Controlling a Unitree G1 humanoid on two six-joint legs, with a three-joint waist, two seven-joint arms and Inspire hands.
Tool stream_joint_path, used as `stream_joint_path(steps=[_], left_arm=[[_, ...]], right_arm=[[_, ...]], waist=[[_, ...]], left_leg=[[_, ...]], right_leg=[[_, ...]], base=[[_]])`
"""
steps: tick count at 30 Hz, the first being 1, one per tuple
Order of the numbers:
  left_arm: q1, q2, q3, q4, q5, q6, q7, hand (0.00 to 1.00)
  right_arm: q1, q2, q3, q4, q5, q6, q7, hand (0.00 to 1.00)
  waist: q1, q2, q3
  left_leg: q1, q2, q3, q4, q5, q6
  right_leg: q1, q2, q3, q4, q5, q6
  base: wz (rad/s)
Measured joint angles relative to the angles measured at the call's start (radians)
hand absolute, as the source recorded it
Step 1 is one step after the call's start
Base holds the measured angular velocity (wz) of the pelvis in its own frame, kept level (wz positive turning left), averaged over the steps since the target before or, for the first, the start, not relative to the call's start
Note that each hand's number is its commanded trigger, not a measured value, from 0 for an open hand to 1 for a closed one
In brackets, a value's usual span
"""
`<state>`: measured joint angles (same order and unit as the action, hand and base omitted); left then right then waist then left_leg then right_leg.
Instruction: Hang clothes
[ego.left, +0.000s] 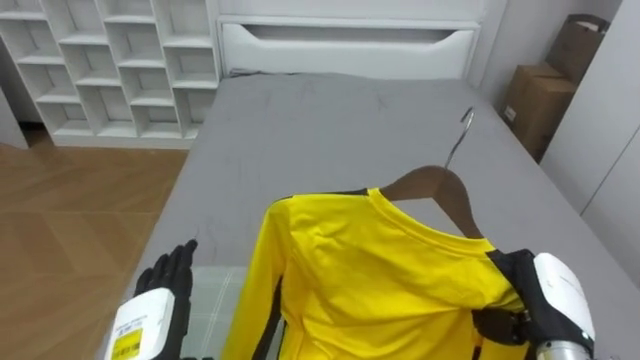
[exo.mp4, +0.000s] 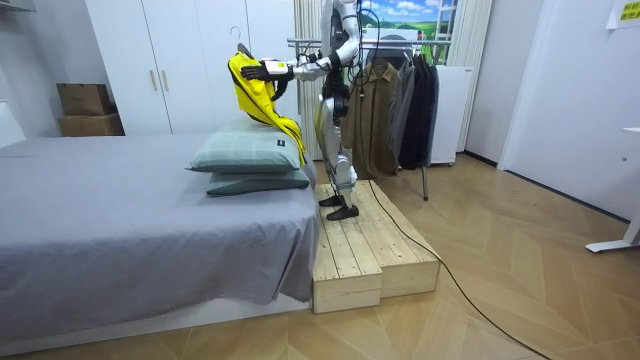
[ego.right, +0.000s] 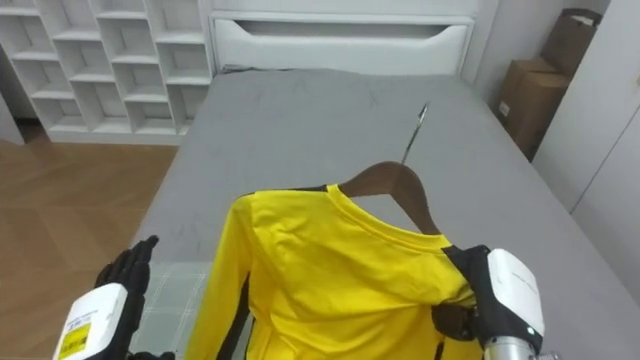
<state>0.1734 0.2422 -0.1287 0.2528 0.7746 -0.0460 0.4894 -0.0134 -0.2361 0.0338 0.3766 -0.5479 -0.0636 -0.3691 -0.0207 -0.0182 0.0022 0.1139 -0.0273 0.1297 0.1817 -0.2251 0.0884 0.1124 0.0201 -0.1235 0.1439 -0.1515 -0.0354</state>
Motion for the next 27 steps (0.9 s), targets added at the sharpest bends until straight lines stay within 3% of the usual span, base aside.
stream_joint_path(steps=[7, 17, 27], left_arm=[[0.006, -0.004, 0.016, 0.016, -0.145, -0.005, 0.001, 0.0], [0.018, -0.045, 0.026, 0.088, -0.272, -0.021, 0.0, 0.0], [0.02, -0.065, 0.049, 0.091, -0.274, -0.021, 0.0, 0.0]], right_arm=[[0.0, -0.002, -0.009, 0.0, -0.012, -0.003, -0.064, 1.0], [0.013, 0.0, -0.012, -0.002, -0.041, -0.006, -0.069, 1.0], [0.039, 0.0, -0.012, -0.001, -0.039, -0.006, -0.069, 1.0]], waist=[[0.001, 0.004, -0.003], [0.013, 0.006, -0.0025], [0.03, 0.007, -0.0018]], left_leg=[[0.005, 0.0, 0.004, 0.006, 0.0, 0.0], [0.02, 0.001, 0.009, -0.014, 0.0, 0.0], [0.022, 0.001, 0.01, -0.009, 0.0, 0.0]], right_leg=[[0.007, -0.001, 0.0, 0.007, 0.0, 0.0], [0.005, 0.001, 0.007, 0.015, 0.0, 0.0], [0.002, -0.001, -0.001, 0.023, 0.0, 0.001]], base=[[-0.01], [-0.01], [0.0]])
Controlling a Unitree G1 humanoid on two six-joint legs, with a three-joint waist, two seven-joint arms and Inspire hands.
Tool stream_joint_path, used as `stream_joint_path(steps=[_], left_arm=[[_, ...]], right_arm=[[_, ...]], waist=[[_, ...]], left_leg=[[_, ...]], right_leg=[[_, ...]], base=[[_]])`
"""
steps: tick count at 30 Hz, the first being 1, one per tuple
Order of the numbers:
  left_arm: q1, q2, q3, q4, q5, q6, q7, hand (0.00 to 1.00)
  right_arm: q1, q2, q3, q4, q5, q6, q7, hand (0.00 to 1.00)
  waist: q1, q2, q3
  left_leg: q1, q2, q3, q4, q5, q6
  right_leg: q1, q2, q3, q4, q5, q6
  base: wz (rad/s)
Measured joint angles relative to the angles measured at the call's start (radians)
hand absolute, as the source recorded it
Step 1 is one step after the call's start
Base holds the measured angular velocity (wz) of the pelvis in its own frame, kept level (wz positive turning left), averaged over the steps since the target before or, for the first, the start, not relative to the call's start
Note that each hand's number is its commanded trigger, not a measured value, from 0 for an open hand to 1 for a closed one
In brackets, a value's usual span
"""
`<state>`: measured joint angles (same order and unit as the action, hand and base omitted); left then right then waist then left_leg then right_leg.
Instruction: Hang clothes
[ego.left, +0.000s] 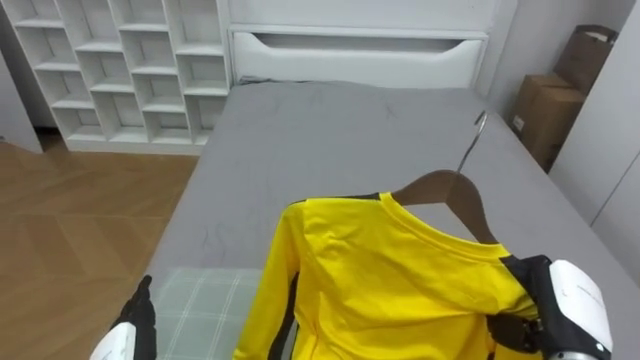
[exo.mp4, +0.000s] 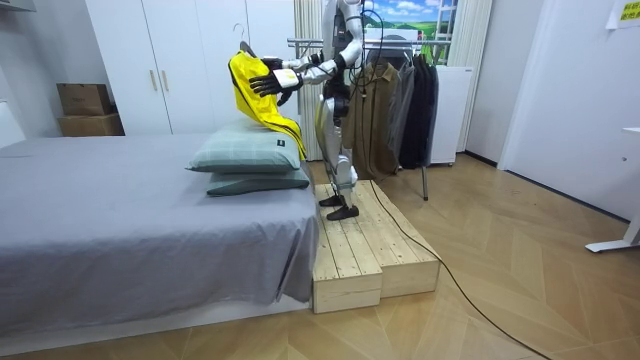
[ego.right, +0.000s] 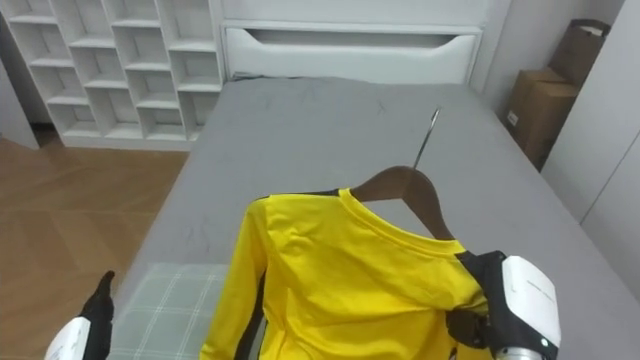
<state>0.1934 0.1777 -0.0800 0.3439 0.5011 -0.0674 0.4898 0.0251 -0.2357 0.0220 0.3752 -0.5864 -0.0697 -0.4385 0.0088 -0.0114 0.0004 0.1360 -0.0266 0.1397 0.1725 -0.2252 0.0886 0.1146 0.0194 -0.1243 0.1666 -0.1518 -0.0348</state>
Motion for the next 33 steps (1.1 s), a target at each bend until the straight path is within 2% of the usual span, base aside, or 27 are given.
stream_joint_path(steps=[4, 10, 13, 14, 15, 16, 18, 19, 20, 21, 22, 23, 24, 25, 26, 27, 28, 29, 30, 31, 32, 33], left_arm=[[0.018, -0.001, -0.002, 0.019, 0.0, -0.003, -0.006, 0.0], [0.021, -0.001, -0.003, 0.019, 0.013, -0.001, -0.062, 0.0], [0.019, -0.002, -0.009, 0.02, -0.011, 0.001, -0.068, 0.0], [0.018, -0.002, -0.011, 0.02, -0.013, 0.001, -0.068, 0.0], [0.017, -0.002, -0.01, 0.02, -0.013, 0.001, -0.068, 0.0], [0.017, -0.002, -0.01, 0.02, -0.013, 0.001, -0.068, 0.0], [0.009, -0.004, -0.01, 0.02, -0.01, 0.001, -0.067, 0.0], [0.0, -0.004, -0.007, 0.02, -0.009, 0.001, -0.061, 0.0], [-0.006, -0.004, -0.003, 0.02, -0.008, 0.001, -0.06, 0.0], [-0.02, -0.006, 0.002, 0.02, -0.007, 0.001, -0.054, 0.0], [-0.04, -0.006, 0.0, 0.025, -0.01, 0.001, -0.046, 0.0], [-0.058, -0.012, -0.007, 0.025, -0.019, 0.001, -0.037, 0.0], [-0.066, -0.013, -0.01, 0.025, -0.025, 0.001, -0.032, 0.0], [-0.074, -0.008, -0.012, 0.024, -0.039, 0.002, -0.023, 0.0], [-0.073, -0.01, -0.008, 0.025, -0.04, 0.007, -0.018, 0.0], [-0.081, -0.009, -0.011, 0.034, -0.04, 0.01, -0.014, 0.0], [-0.091, -0.006, -0.01, 0.043, -0.04, 0.012, -0.014, 0.0], [-0.11, -0.015, -0.011, 0.066, -0.04, 0.016, -0.012, 0.0], [-0.12, -0.022, -0.024, 0.084, -0.039, 0.017, -0.013, 0.0], [-0.121, -0.024, -0.028, 0.088, -0.037, 0.017, -0.013, 0.0], [-0.125, -0.024, -0.039, 0.089, -0.037, 0.018, -0.013, 0.0], [-0.126, -0.024, -0.044, 0.089, -0.036, 0.018, -0.013, 0.0]], right_arm=[[0.022, 0.002, 0.005, 0.016, 0.0, -0.003, -0.006, 1.0], [0.061, 0.006, 0.015, 0.016, -0.007, 0.006, -0.005, 1.0], [0.069, 0.021, 0.017, 0.016, -0.012, 0.007, -0.005, 1.0], [0.07, 0.035, 0.017, 0.016, -0.011, 0.007, -0.005, 1.0], [0.07, 0.05, 0.019, 0.013, -0.009, 0.005, -0.005, 1.0], [0.07, 0.054, 0.024, 0.01, -0.008, 0.005, -0.005, 1.0], [0.065, 0.06, 0.037, 0.004, -0.01, 0.005, -0.005, 1.0], [0.052, 0.066, 0.043, 0.004, -0.01, 0.005, -0.005, 1.0], [0.044, 0.07, 0.046, 0.004, -0.009, 0.005, -0.005, 1.0], [0.029, 0.077, 0.05, 0.006, -0.009, 0.006, -0.008, 1.0], [0.02, 0.078, 0.056, 0.011, -0.006, 0.005, -0.02, 1.0], [0.012, 0.074, 0.06, 0.024, -0.007, 0.005, -0.036, 1.0], [0.006, 0.073, 0.064, 0.031, -0.008, 0.005, -0.046, 1.0], [-0.01, 0.077, 0.079, 0.048, -0.009, 0.005, -0.059, 1.0], [-0.019, 0.079, 0.099, 0.054, -0.007, 0.001, -0.064, 1.0], [-0.034, 0.078, 0.122, 0.058, -0.005, -0.004, -0.068, 1.0], [-0.044, 0.078, 0.133, 0.059, -0.005, -0.004, -0.067, 1.0], [-0.053, 0.076, 0.144, 0.06, -0.008, -0.003, -0.067, 1.0], [-0.055, 0.077, 0.154, 0.06, -0.008, -0.003, -0.065, 1.0], [-0.056, 0.08, 0.155, 0.06, -0.009, -0.003, -0.063, 1.0], [-0.059, 0.084, 0.155, 0.06, -0.01, -0.003, -0.06, 1.0], [-0.061, 0.084, 0.154, 0.06, -0.011, -0.003, -0.06, 1.0]], waist=[[0.001, 0.0, 0.002], [-0.007, -0.011, 0.0053], [-0.015, -0.019, 0.0069], [-0.014, -0.023, 0.0075], [-0.012, -0.028, 0.0061], [-0.012, -0.03, 0.0068], [-0.006, -0.03, 0.0068], [0.007, -0.029, 0.0072], [0.015, -0.029, 0.0075], [0.037, -0.025, 0.0108], [0.057, -0.023, 0.0211], [0.072, -0.018, 0.0233], [0.082, -0.017, 0.0242], [0.091, -0.027, 0.0212], [0.1, -0.034, 0.0172], [0.102, -0.042, 0.0208], [0.102, -0.047, 0.0272], [0.094, -0.046, 0.0294], [0.08, -0.044, 0.0292], [0.073, -0.043, 0.0293], [0.055, -0.04, 0.0295], [0.044, -0.038, 0.0289]], left_leg=[[0.007, 0.001, 0.02, 0.006, 0.0, 0.0], [-0.024, 0.002, 0.033, -0.003, 0.0, 0.001], [-0.03, 0.006, 0.066, -0.002, -0.001, 0.001], [-0.033, 0.01, 0.093, 0.0, -0.001, 0.001], [-0.037, 0.015, 0.138, 0.003, -0.001, 0.001], [-0.038, 0.017, 0.157, 0.006, -0.001, 0.001], [-0.037, 0.027, 0.232, 0.008, -0.001, 0.001], [-0.038, 0.039, 0.305, 0.008, -0.001, 0.001], [-0.039, 0.046, 0.349, 0.009, -0.001, 0.001], [-0.046, 0.062, 0.45, 0.01, -0.001, 0.0], [-0.036, 0.071, 0.548, 0.015, -0.008, 0.002], [-0.019, 0.072, 0.605, 0.008, -0.021, -0.007], [-0.01, 0.071, 0.649, 0.005, -0.035, -0.016], [-0.001, 0.071, 0.732, 0.008, -0.055, -0.028], [0.002, 0.077, 0.797, 0.023, -0.06, -0.037], [-0.003, 0.088, 0.823, 0.059, -0.064, -0.043], [-0.012, 0.095, 0.817, 0.082, -0.064, -0.044], [-0.031, 0.119, 0.802, 0.123, -0.064, -0.044], [-0.049, 0.148, 0.756, 0.167, -0.064, -0.044], [-0.059, 0.16, 0.723, 0.187, -0.066, -0.046], [-0.082, 0.186, 0.66, 0.224, -0.069, -0.052], [-0.095, 0.199, 0.636, 0.243, -0.072, -0.057]], right_leg=[[0.003, 0.0, 0.016, 0.0, -0.001, 0.001], [-0.046, 0.002, 0.037, 0.022, -0.001, 0.001], [-0.078, 0.003, 0.046, 0.041, 0.0, 0.0], [-0.096, 0.005, 0.053, 0.058, 0.0, 0.0], [-0.116, 0.01, 0.077, 0.07, 0.001, -0.001], [-0.124, 0.012, 0.09, 0.074, 0.002, -0.002], [-0.148, 0.017, 0.077, 0.071, 0.02, -0.007], [-0.165, 0.019, 0.015, 0.058, 0.045, -0.02], [-0.17, 0.018, -0.029, 0.043, 0.06, -0.029], [-0.176, 0.012, -0.12, 0.044, 0.075, -0.037], [-0.19, -0.036, -0.241, 0.154, 0.022, -0.014], [-0.192, -0.1, -0.3, 0.234, -0.05, 0.003], [-0.196, -0.129, -0.315, 0.273, -0.076, 0.013], [-0.198, -0.196, -0.321, 0.342, -0.11, 0.027], [-0.173, -0.239, -0.328, 0.358, -0.116, 0.037], [-0.14, -0.26, -0.338, 0.321, -0.094, 0.08], [-0.135, -0.257, -0.331, 0.281, -0.093, 0.095], [-0.139, -0.238, -0.326, 0.242, -0.089, 0.099], [-0.149, -0.217, -0.306, 0.223, -0.078, 0.085], [-0.15, -0.205, -0.3, 0.215, -0.073, 0.077], [-0.154, -0.183, -0.295, 0.205, -0.065, 0.063], [-0.155, -0.174, -0.295, 0.206, -0.063, 0.055]], base=[[-0.13], [-0.09], [-0.26], [-0.57], [-0.69], [-0.91], [-1.07], [-1.24], [-1.75], [-1.73], [-1.97], [-1.56], [-1.65], [-1.77], [-1.98], [-1.53], [-1.2], [-0.93], [-0.81], [-0.69], [-0.44], [-0.38]])
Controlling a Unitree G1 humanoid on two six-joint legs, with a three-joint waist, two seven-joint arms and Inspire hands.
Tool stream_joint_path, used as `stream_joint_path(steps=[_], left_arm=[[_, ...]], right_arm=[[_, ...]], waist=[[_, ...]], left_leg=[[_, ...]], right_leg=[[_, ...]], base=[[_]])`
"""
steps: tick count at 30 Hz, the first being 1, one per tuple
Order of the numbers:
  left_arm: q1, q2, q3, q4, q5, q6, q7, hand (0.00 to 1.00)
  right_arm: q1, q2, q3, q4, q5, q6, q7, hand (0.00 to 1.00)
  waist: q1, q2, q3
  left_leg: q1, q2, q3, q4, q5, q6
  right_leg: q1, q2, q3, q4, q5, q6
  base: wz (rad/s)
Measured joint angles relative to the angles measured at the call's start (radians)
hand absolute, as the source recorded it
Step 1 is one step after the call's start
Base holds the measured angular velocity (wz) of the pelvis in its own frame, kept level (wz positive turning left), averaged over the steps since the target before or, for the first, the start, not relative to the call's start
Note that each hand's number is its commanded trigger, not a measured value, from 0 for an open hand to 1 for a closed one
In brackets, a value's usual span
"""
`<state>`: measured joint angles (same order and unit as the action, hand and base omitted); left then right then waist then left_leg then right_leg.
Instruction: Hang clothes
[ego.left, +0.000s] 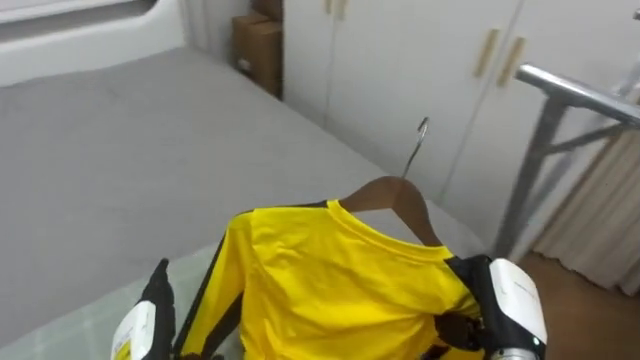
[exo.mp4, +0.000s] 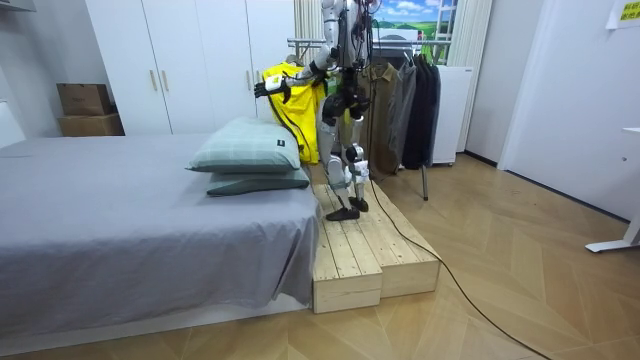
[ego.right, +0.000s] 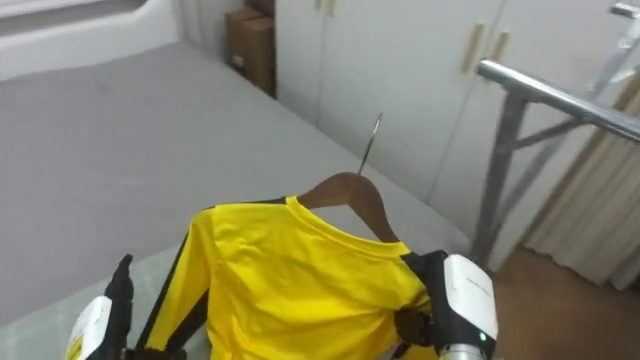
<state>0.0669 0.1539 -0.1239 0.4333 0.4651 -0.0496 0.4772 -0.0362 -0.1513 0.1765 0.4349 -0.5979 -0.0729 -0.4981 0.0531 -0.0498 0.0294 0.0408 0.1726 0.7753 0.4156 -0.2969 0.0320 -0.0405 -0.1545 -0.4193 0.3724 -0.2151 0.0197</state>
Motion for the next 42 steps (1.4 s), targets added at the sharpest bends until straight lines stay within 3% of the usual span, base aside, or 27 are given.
stream_joint_path(steps=[2, 4, 6, 8, 9, 10, 11, 12, 14, 17, 23, 27, 32, 42], left_arm=[[-0.011, -0.003, -0.031, 0.009, 0.0, 0.01, 0.0, 0.0], [-0.003, -0.009, -0.053, 0.013, -0.001, 0.015, 0.0, 0.0], [-0.002, -0.026, -0.054, 0.032, 0.001, 0.017, 0.0, 0.0], [0.009, -0.03, -0.054, 0.033, 0.0, 0.017, 0.002, 0.0], [0.01, -0.032, -0.055, 0.033, 0.001, 0.017, 0.006, 0.0], [0.01, -0.045, -0.054, 0.033, 0.004, 0.017, 0.016, 0.0], [0.01, -0.063, -0.055, 0.033, 0.007, 0.017, 0.024, 0.0], [0.01, -0.074, -0.063, 0.033, 0.007, 0.017, 0.028, 0.0], [0.009, -0.073, -0.078, 0.03, 0.006, 0.017, 0.042, 0.0], [0.005, -0.068, -0.083, 0.027, 0.005, 0.017, 0.056, 0.0], [0.002, -0.05, -0.074, 0.027, -0.014, 0.013, 0.056, 0.0], [0.004, -0.016, -0.06, 0.04, -0.04, 0.006, 0.051, 0.0], [0.005, 0.0, -0.026, 0.073, -0.04, 0.006, 0.032, 0.0], [0.032, -0.008, -0.013, 0.105, -0.04, 0.002, 0.029, 0.0]], right_arm=[[-0.013, -0.007, -0.004, 0.0, -0.008, 0.007, 0.0, 1.0], [-0.024, -0.007, -0.003, 0.0, -0.019, 0.011, 0.0, 1.0], [-0.029, -0.009, -0.003, -0.008, -0.051, 0.011, 0.005, 1.0], [-0.04, -0.009, 0.002, -0.024, -0.077, 0.01, 0.033, 1.0], [-0.044, -0.009, 0.004, -0.025, -0.077, 0.01, 0.041, 1.0], [-0.047, -0.013, -0.001, -0.037, -0.083, 0.011, 0.058, 1.0], [-0.047, -0.023, -0.003, -0.058, -0.089, 0.013, 0.07, 1.0], [-0.048, -0.032, 0.0, -0.069, -0.097, 0.013, 0.077, 1.0], [-0.047, -0.036, 0.001, -0.075, -0.1, 0.019, 0.086, 1.0], [-0.034, -0.038, -0.002, -0.124, -0.112, 0.032, 0.089, 1.0], [-0.02, -0.043, -0.003, -0.164, -0.114, 0.032, 0.088, 1.0], [-0.019, -0.043, -0.007, -0.166, -0.119, 0.032, 0.095, 1.0], [-0.016, -0.043, -0.023, -0.176, -0.156, 0.031, 0.096, 1.0], [0.009, -0.048, -0.058, -0.279, -0.156, 0.029, 0.093, 1.0]], waist=[[-0.036, 0.001, -0.0007], [-0.029, 0.004, -0.0016], [-0.015, 0.011, -0.0039], [0.007, 0.02, -0.0075], [0.008, 0.02, -0.0082], [0.008, 0.026, -0.0131], [0.002, 0.036, -0.0187], [-0.001, 0.044, -0.0217], [-0.011, 0.049, -0.0261], [-0.049, 0.049, -0.0259], [-0.056, 0.047, -0.0255], [-0.059, 0.035, -0.0224], [-0.058, 0.028, -0.0218], [-0.054, 0.026, -0.0212]], left_leg=[[-0.03, 0.043, -0.014, 0.074, -0.001, -0.002], [-0.028, 0.062, -0.034, 0.107, -0.002, -0.01], [-0.029, 0.055, -0.134, 0.107, 0.001, -0.024], [-0.035, 0.009, -0.338, 0.081, 0.018, -0.054], [-0.034, -0.002, -0.387, 0.068, 0.022, -0.058], [-0.034, -0.038, -0.484, 0.031, 0.031, -0.071], [-0.035, -0.068, -0.538, -0.038, 0.039, -0.079], [-0.034, -0.086, -0.551, -0.101, 0.058, -0.085], [-0.014, -0.099, -0.55, -0.134, 0.068, -0.086], [0.008, -0.098, -0.524, -0.174, 0.068, -0.086], [0.028, -0.097, -0.494, -0.204, 0.068, -0.086], [0.044, -0.098, -0.473, -0.232, 0.068, -0.086], [0.061, -0.098, -0.447, -0.241, 0.068, -0.086], [0.087, -0.094, -0.446, -0.253, 0.068, -0.086]], right_leg=[[-0.031, 0.016, 0.009, 0.026, -0.012, -0.024], [-0.049, 0.026, 0.033, 0.052, -0.028, -0.051], [-0.06, 0.049, 0.089, 0.06, -0.036, -0.068], [-0.07, 0.094, 0.189, 0.059, -0.028, -0.09], [-0.072, 0.102, 0.212, 0.059, -0.028, -0.092], [-0.083, 0.108, 0.243, 0.059, -0.026, -0.096], [-0.097, 0.113, 0.273, 0.059, -0.018, -0.097], [-0.107, 0.116, 0.294, 0.059, -0.011, -0.098], [-0.113, 0.125, 0.32, 0.059, -0.006, -0.096], [-0.12, 0.143, 0.344, 0.036, 0.011, -0.092], [-0.119, 0.172, 0.411, -0.016, 0.044, -0.077], [-0.119, 0.183, 0.432, -0.031, 0.057, -0.07], [-0.109, 0.198, 0.46, -0.05, 0.065, -0.065], [-0.092, 0.212, 0.475, -0.065, 0.067, -0.066]], base=[[-0.29], [-0.7], [-0.93], [-1.16], [-0.93], [-0.76], [-0.9], [-0.75], [-0.6], [-0.36], [-0.35], [-0.23], [-0.18], [-0.09]])
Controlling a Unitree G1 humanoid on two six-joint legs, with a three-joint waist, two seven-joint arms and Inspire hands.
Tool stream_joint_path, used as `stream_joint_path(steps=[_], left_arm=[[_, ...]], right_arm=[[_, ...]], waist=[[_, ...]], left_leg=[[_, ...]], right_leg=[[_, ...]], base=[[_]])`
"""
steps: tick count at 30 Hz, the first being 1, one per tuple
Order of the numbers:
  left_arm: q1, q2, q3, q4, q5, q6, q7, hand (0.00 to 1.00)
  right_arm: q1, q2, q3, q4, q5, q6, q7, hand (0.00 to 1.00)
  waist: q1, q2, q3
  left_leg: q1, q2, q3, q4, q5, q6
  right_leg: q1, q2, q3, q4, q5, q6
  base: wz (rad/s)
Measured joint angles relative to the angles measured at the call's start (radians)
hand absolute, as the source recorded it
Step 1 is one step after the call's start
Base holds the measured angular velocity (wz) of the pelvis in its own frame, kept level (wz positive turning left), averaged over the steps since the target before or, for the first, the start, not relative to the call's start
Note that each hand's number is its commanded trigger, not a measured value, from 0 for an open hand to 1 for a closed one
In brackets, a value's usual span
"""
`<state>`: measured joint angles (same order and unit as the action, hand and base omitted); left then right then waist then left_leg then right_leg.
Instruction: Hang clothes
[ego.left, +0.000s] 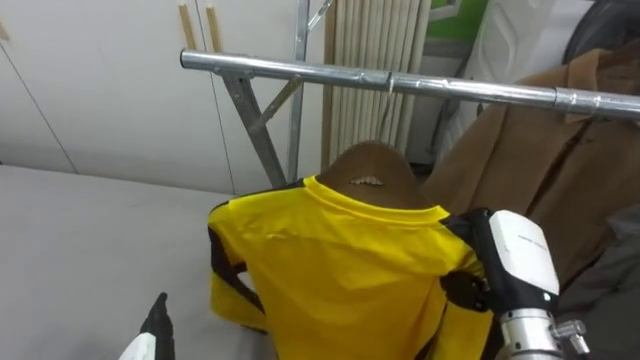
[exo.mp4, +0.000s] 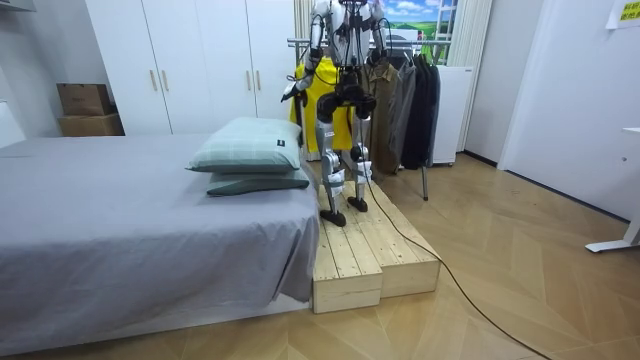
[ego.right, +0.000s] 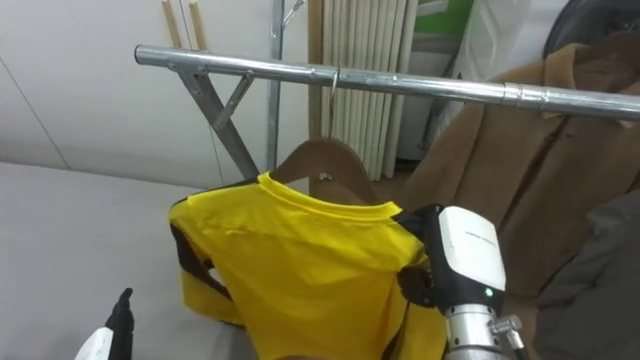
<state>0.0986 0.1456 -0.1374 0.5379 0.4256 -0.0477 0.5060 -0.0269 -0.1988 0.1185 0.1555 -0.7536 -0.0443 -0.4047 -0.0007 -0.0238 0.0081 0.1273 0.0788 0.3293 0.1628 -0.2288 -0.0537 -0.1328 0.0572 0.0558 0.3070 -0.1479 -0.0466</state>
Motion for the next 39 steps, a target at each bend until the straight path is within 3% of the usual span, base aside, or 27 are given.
stream_joint_path(steps=[9, 16, 39], left_arm=[[0.03, -0.008, 0.018, 0.035, 0.002, 0.0, -0.012, 0.0], [0.054, -0.011, 0.014, 0.085, 0.0, 0.007, -0.013, 0.0], [0.092, -0.013, -0.004, 0.093, 0.0, 0.016, -0.006, 0.0]], right_arm=[[0.04, 0.003, -0.006, -0.025, -0.026, 0.0, 0.004, 1.0], [0.1, 0.006, -0.003, -0.089, -0.05, 0.001, 0.004, 1.0], [0.101, 0.005, -0.004, -0.162, -0.054, 0.001, -0.002, 1.0]], waist=[[0.005, -0.021, -0.0016], [0.008, -0.02, -0.0024], [0.007, -0.019, -0.0083]], left_leg=[[0.003, 0.002, 0.014, 0.0, 0.0, 0.0], [0.005, 0.014, 0.022, -0.002, 0.0, 0.0], [0.006, 0.016, 0.023, -0.002, 0.0, 0.0]], right_leg=[[0.0, 0.007, 0.014, 0.0, 0.003, -0.004], [0.013, 0.019, 0.014, -0.033, 0.024, -0.01], [0.014, 0.019, 0.006, -0.033, 0.026, -0.013]], base=[[-0.04], [-0.02], [0.0]])
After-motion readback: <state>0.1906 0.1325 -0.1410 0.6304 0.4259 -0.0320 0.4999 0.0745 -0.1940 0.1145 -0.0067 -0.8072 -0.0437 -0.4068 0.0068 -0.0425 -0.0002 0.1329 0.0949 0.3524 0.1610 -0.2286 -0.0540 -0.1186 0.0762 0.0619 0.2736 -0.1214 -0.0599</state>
